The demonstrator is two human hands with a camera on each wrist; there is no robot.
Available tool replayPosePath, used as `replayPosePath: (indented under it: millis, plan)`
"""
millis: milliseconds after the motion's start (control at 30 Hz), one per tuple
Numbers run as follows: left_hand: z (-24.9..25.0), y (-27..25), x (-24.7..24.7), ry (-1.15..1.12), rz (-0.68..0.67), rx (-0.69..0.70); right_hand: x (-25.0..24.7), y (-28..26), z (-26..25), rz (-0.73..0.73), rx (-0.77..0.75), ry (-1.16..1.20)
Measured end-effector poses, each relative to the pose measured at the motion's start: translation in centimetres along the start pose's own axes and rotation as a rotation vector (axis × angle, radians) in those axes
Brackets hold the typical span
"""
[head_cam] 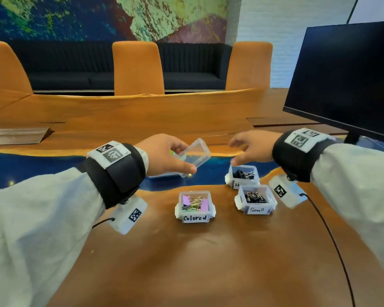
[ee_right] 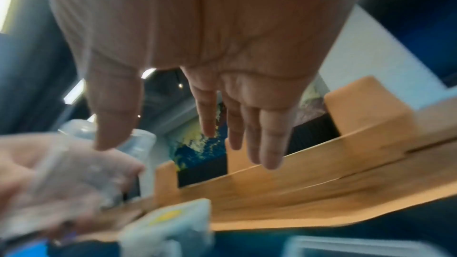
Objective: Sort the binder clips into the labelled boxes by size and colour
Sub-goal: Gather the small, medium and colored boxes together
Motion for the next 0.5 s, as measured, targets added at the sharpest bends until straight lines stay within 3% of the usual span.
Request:
replayPosePath:
  millis: [100, 200, 300, 500]
  plan:
    - [-0.3, -0.2, 0.3, 0.101, 0.001, -0.012, 2.6, 1.4, 2.3, -0.124, 0.152, -0.233]
    - [-0.3, -0.4, 0.4, 0.135, 0.008, -0.018, 4.1, 2.4, 3.0, -0.19, 0.19, -0.184]
    - [-0.2, -0.7, 0.2, 0.167, 0.006, -0.018, 4.3, 2.8, 2.9, -0.162, 0.197, -0.12]
    - [-0.4, -1.7, -0.7, 0.212, 0.027, -0.037, 2.4, 2.0, 0.9, -0.02, 0.153, -0.435]
Point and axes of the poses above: each hand's wrist, its own y-axis towards the middle knuckle, its own x-axis out of the palm, z = x × y, the point moved 7 cm from there along y, towards the middle knuckle, and after that the axes turned 5 degrees about -z, right-handed, at the moved point
